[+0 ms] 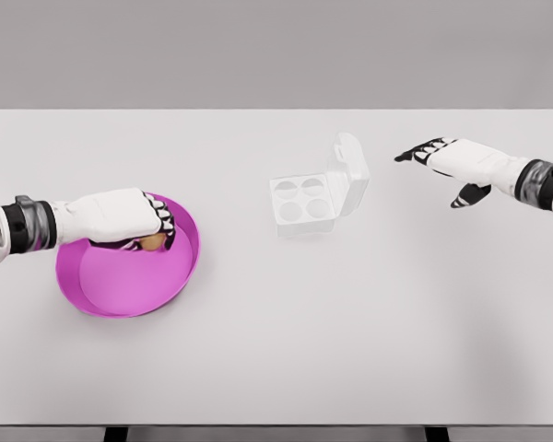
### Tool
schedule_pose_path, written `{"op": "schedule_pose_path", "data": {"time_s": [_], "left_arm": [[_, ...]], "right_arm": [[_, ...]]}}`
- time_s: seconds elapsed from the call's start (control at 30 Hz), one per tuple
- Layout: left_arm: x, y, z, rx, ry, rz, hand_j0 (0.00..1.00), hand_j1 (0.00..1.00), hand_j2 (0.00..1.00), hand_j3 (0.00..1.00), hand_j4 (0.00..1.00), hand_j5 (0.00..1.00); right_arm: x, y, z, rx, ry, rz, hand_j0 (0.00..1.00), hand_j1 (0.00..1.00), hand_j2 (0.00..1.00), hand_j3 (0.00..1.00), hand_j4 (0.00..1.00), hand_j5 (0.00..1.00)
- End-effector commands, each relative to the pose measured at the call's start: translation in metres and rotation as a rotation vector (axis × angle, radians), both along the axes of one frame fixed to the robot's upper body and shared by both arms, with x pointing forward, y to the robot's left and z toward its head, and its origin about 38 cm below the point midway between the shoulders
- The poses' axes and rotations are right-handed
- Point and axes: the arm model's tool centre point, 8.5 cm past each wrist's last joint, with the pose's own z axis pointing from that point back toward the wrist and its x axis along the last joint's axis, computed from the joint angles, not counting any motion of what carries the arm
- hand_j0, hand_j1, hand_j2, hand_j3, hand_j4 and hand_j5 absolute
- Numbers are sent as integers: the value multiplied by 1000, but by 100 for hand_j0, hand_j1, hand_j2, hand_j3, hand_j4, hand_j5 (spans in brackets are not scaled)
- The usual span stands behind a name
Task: Pack egg into the box and close the box lid
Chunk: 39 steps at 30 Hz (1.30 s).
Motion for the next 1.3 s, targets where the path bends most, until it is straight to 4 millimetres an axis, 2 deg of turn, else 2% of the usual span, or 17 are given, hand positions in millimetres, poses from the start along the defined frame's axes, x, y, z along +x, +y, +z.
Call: {"op": "schedule_pose_path", "data": {"time_s": [0.0, 0.33, 0.73, 1.27], "left_arm": [[0, -1, 3, -9, -4, -1, 48, 48, 48, 48, 48, 48], [1, -1, 16, -48, -23, -2, 46, 46, 46, 46, 46, 46], [2, 0, 26, -85, -40, 4, 44, 44, 44, 44, 44, 44], [8, -31, 38, -163, -75, -47, 40, 40, 40, 40, 40, 40]], "right_arm": [[0, 0, 1, 5, -1, -2, 100, 100, 100, 100, 100, 100], [0, 0, -1, 2, 2, -2, 100, 100, 100, 100, 100, 100], [-3, 6, -12, -24, 29, 17, 100, 100, 100, 100, 100, 100], [-3, 8, -10, -24, 23, 22, 100, 100, 100, 100, 100, 100]]}}
